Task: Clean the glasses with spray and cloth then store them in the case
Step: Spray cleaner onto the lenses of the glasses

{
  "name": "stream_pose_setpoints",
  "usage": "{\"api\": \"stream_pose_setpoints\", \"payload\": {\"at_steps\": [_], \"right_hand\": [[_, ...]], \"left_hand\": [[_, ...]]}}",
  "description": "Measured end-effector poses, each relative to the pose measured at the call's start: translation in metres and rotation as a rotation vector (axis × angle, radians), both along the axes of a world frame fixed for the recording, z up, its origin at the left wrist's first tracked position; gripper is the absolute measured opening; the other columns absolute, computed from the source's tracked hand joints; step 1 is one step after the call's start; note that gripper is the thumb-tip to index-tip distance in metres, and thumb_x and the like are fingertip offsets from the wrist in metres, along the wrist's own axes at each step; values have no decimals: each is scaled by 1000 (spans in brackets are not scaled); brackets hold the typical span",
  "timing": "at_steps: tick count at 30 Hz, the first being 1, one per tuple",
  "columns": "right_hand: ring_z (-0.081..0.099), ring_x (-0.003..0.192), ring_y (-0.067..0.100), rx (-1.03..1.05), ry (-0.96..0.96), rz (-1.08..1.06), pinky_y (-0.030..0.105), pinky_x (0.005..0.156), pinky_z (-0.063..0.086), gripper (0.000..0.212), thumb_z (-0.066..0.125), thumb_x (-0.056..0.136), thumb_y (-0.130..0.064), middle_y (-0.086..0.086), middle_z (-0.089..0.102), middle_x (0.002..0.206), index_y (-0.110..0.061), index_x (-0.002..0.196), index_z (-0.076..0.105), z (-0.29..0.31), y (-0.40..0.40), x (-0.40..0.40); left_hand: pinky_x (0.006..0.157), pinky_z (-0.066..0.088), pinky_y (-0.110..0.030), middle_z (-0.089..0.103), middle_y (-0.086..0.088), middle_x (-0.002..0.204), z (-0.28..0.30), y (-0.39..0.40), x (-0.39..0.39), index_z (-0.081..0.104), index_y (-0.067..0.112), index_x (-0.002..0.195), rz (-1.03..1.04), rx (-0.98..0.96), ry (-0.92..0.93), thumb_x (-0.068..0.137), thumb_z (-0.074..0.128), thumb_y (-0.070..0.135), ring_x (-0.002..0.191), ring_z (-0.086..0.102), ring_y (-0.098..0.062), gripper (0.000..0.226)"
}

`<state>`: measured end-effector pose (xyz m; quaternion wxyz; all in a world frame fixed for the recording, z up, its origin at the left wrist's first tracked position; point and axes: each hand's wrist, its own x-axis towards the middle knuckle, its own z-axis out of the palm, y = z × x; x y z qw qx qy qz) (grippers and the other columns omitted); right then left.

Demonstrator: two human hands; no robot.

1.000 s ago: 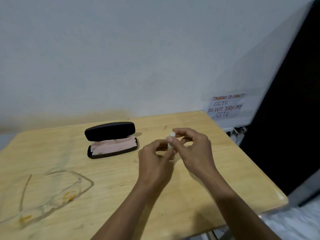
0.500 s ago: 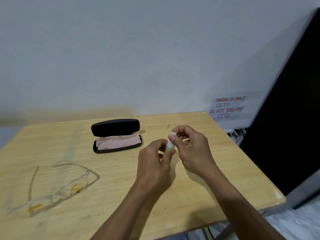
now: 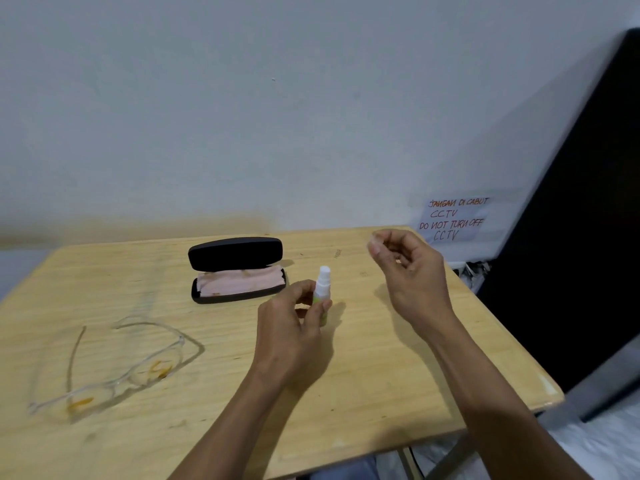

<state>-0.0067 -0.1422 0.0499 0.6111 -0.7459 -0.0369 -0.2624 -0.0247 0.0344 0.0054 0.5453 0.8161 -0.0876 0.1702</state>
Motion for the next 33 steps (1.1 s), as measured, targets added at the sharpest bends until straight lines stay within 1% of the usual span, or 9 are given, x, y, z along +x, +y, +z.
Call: {"api": "stream_pose_setpoints", "payload": {"at_steps": [4, 8, 12, 15, 20, 23, 26, 31, 33], "right_hand": [[59, 71, 0, -312, 198, -209, 21, 67, 48, 6, 76, 88, -27, -14, 69, 80, -23, 92, 72, -36, -17, -2], [62, 67, 7, -422, 331, -254, 24, 68, 47, 11, 74, 89, -26, -15, 64, 73, -18, 96, 74, -63, -26, -7], [67, 94, 20, -552, 357, -299, 38, 85, 54, 25, 72, 90, -31, -3, 73, 95, -17, 111, 73, -65, -25, -11], [59, 105, 19, -598, 257, -319, 39, 90, 50, 38, 72, 90, -37, -4, 71, 112, -23, 125, 66, -54, -16, -19], [61, 94, 4, -503, 3, -9, 18, 79, 47, 55, 73, 89, -27, -19, 67, 111, -39, 138, 54, -22, 22, -40], [57, 105, 2, -602, 6, 164, 25, 90, 48, 80, 73, 87, -26, -19, 60, 126, -49, 150, 29, -17, 42, -47], [55, 106, 5, -656, -48, 205, 25, 87, 48, 89, 73, 88, -29, -17, 58, 128, -53, 152, 16, -15, 61, -46], [58, 92, 4, -618, -167, 209, 25, 77, 53, 81, 71, 89, -17, -11, 64, 114, -43, 152, 27, -16, 90, -38], [61, 91, 6, -564, -184, 211, 21, 75, 51, 74, 70, 90, -17, -13, 65, 113, -41, 149, 32, -15, 99, -36]], "left_hand": [[57, 52, -12, 75, 3, 86, 0, 3, 3, 73, 10, 101, 14, -84, 13, 83, 76, 13, 66, 71, -7, 19], [57, 49, -9, 75, 3, 83, 0, 6, 1, 75, 9, 99, 26, -109, 2, 81, 77, 11, 65, 71, -6, 18], [55, 45, -6, 74, 7, 82, 4, 8, -3, 75, 13, 96, 16, -148, 24, 80, 78, 8, 66, 68, 3, 17], [56, 46, -6, 74, 9, 81, 6, 10, -6, 74, 15, 93, 1, -214, 58, 78, 79, 7, 64, 68, 6, 17], [68, 58, -20, 78, 6, 79, 11, 19, -8, 75, 17, 88, 3, -310, 90, 74, 83, 8, 76, 74, -7, 19], [74, 60, -28, 78, 0, 84, 19, 26, -10, 76, 12, 93, -2, -334, 81, 74, 84, 9, 84, 75, -14, 21], [79, 60, -36, 78, 1, 89, 27, 36, -13, 76, 13, 96, -7, -301, 66, 74, 84, 11, 87, 75, -14, 23], [73, 51, -11, 78, 13, 82, 40, 53, -22, 77, 24, 87, 32, -266, 30, 75, 83, 14, 87, 73, -3, 17], [77, 50, -11, 77, 15, 86, 43, 64, -24, 78, 27, 87, 91, -214, 32, 74, 84, 26, 90, 71, 0, 15]]}}
